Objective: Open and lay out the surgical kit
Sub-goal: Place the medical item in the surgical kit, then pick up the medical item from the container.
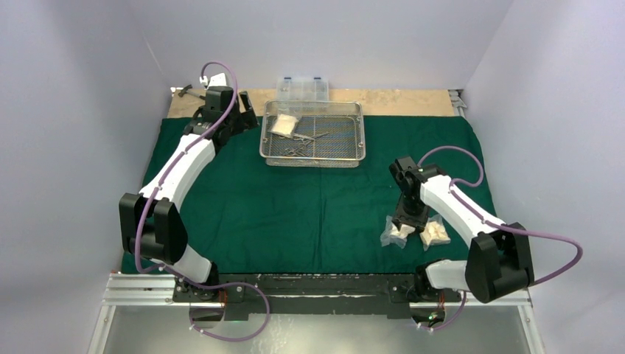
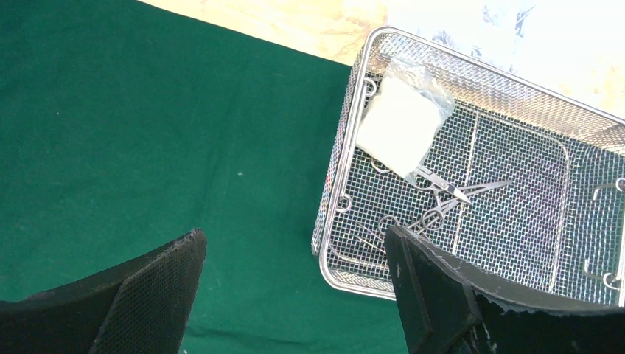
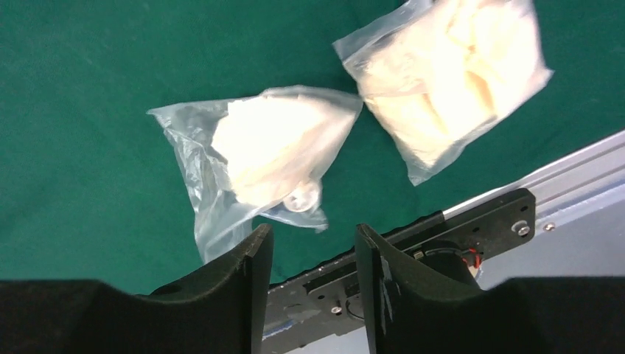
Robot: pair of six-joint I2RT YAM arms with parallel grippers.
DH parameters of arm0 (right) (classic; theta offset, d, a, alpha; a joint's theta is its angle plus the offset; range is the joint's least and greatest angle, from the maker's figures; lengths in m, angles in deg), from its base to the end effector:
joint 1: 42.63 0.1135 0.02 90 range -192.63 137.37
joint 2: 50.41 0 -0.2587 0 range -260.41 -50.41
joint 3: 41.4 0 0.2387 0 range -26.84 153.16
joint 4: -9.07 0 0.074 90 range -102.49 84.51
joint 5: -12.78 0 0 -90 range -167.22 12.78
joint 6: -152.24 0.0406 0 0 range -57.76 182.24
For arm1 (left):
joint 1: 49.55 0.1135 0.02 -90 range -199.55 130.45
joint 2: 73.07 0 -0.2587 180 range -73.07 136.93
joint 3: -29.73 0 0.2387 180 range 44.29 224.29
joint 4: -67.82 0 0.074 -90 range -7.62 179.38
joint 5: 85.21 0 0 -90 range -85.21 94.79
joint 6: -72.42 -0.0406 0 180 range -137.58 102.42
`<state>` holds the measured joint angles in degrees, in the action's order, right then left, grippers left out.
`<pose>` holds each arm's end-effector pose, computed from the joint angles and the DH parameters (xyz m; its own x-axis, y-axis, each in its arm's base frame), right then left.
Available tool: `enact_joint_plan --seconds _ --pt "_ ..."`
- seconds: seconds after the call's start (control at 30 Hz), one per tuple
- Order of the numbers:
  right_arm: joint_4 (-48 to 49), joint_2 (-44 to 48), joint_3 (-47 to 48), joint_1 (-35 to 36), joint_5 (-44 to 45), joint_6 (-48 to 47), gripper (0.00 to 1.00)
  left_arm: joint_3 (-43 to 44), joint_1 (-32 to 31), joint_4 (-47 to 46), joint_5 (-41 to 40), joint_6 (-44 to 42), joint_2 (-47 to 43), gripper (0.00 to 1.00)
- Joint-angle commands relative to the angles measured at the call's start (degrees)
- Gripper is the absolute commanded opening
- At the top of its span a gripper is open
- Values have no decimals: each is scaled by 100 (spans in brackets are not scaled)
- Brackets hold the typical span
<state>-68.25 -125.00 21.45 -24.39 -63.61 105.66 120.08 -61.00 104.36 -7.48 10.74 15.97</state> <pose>0.1804 0.0494 0.2009 -0.8963 0.4080 -0.1736 0.4344 0.8865 -0.1596 0.3420 -0.0605 0.3120 -0.5090 -0.3699 -0.7772 -0.2472 0.9277 -0.2796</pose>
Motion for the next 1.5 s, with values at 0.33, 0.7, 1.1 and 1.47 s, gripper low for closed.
enact_joint_plan --seconds 0.33,0.7,1.1,1.47 --pt "1823 -60 2387 -28 -743 -1041 57 383 -7 -6 -230 -364 -42 91" --pt "4314 -2935 4664 438 -2317 259 53 179 -9 -14 532 -197 -215 88" --pt "4551 -5457 6775 945 -1559 1189 64 -108 46 231 447 533 -7 88" --pt "6029 -6403 6804 1060 -1845 613 58 51 46 141 704 487 441 83"
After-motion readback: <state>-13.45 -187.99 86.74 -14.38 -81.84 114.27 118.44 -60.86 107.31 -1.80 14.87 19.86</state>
